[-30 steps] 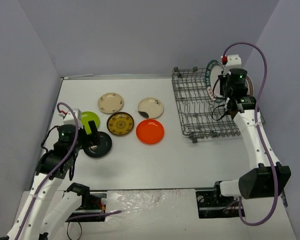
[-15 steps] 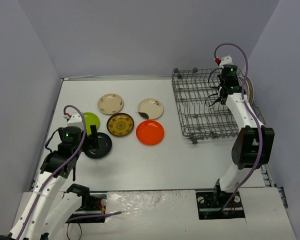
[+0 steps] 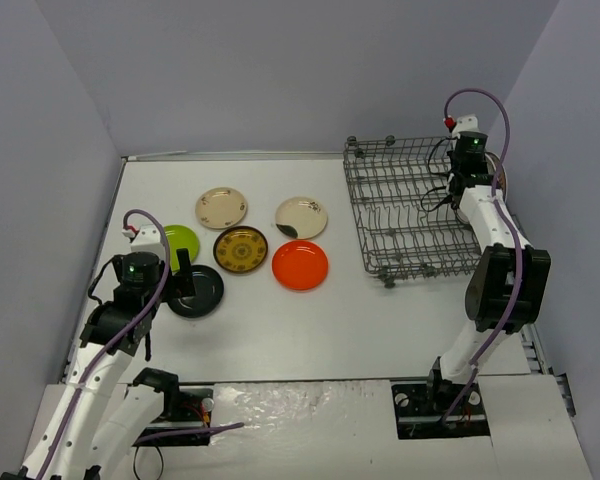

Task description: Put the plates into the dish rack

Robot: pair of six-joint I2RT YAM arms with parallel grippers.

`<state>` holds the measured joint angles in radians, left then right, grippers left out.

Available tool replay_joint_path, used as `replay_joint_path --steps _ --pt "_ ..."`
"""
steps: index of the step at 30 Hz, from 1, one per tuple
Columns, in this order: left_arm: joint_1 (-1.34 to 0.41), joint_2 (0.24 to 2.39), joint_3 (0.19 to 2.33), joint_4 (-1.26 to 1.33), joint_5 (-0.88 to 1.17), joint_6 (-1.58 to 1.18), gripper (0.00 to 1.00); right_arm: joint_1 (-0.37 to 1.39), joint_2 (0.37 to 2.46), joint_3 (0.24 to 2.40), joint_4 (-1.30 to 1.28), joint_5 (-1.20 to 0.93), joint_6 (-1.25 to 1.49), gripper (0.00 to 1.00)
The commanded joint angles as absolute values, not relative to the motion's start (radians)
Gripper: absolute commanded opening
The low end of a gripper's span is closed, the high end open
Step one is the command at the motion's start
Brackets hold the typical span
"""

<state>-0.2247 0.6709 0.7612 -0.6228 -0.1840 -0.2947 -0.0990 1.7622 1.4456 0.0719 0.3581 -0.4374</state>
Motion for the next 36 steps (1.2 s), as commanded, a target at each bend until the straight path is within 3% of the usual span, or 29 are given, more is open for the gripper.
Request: replay_joint_path --steps 1,36 --pt "-0.212 0.68 0.795 -0.563 -0.186 -0.281 0.97 -0.107 1.749 1.471 0.183 0.314 -0.397 0.0" --pt "-0.208 0.709 0.795 -0.558 -0.155 -0.28 0.97 -0.165 1.799 1.363 0.167 0.193 -0.25 0.02"
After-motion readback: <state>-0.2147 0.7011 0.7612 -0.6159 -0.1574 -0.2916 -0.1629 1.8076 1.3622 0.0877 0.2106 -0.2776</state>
